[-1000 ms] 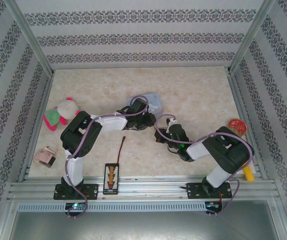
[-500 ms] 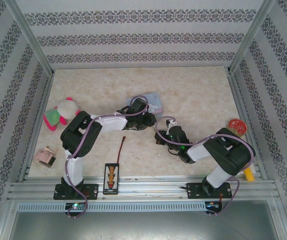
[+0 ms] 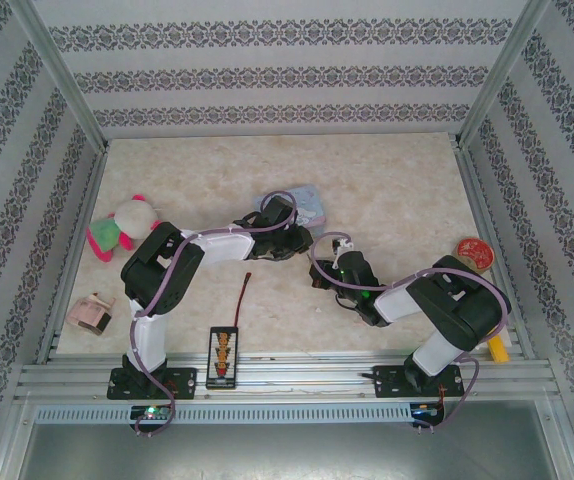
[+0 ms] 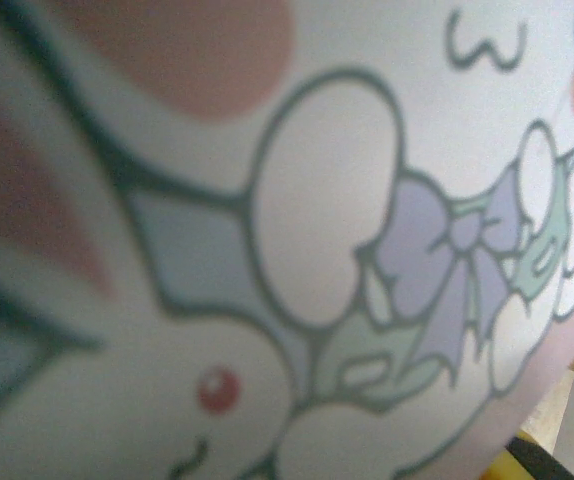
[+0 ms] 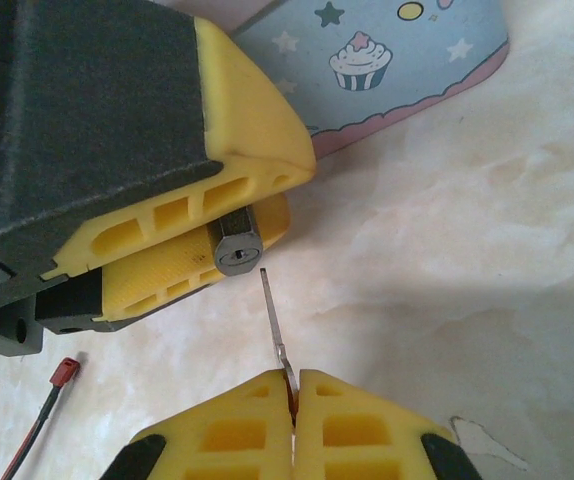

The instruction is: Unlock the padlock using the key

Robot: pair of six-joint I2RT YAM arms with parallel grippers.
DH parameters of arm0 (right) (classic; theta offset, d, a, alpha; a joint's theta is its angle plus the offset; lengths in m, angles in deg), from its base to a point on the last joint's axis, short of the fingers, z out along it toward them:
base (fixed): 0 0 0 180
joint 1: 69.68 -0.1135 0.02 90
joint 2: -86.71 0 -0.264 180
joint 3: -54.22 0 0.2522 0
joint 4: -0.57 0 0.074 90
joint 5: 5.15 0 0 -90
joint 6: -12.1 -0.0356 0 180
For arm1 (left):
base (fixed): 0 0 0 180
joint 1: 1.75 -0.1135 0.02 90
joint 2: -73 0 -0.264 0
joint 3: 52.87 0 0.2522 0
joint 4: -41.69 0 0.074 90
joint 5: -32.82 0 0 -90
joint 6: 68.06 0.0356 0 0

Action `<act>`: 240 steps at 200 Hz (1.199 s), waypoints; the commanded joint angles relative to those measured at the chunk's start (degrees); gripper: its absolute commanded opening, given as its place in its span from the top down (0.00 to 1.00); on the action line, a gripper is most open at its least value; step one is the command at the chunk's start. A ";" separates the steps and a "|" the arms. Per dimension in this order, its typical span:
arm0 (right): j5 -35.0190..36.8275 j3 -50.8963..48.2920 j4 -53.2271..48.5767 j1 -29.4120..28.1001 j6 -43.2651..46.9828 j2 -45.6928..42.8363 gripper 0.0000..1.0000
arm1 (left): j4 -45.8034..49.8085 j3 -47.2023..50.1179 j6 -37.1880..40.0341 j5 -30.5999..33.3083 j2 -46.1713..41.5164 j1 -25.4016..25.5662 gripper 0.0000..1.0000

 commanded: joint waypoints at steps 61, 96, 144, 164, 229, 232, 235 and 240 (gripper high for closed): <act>1.25 2.95 0.96 -0.29 1.79 -1.17 1.00 | 3.32 -0.70 -3.75 -4.54 2.20 -0.56 0.89; 1.53 3.37 0.82 0.04 1.43 -0.69 1.00 | 3.21 -0.69 -3.75 -4.79 2.37 -0.49 0.89; 1.27 5.19 1.00 0.51 0.60 1.45 1.00 | 2.96 -0.63 -3.64 -4.88 2.20 -0.47 0.89; 0.84 5.48 2.36 0.81 -0.07 2.49 1.00 | 3.00 -0.65 -3.66 -4.99 2.28 -0.47 0.89; -1.16 4.90 4.82 2.28 -1.04 3.44 1.00 | 2.87 -0.58 -3.49 -5.02 2.22 -0.47 0.89; -1.19 4.88 4.90 2.26 -0.99 3.41 1.00 | 2.89 -0.56 -3.41 -5.00 2.22 -0.47 0.89; -1.24 4.75 4.97 2.34 -1.03 3.40 1.00 | 2.91 -0.58 -3.40 -5.03 2.28 -0.47 0.89; -1.28 4.70 5.08 2.36 -1.11 3.40 1.00 | 2.93 -0.56 -3.36 -4.97 2.27 -0.40 0.89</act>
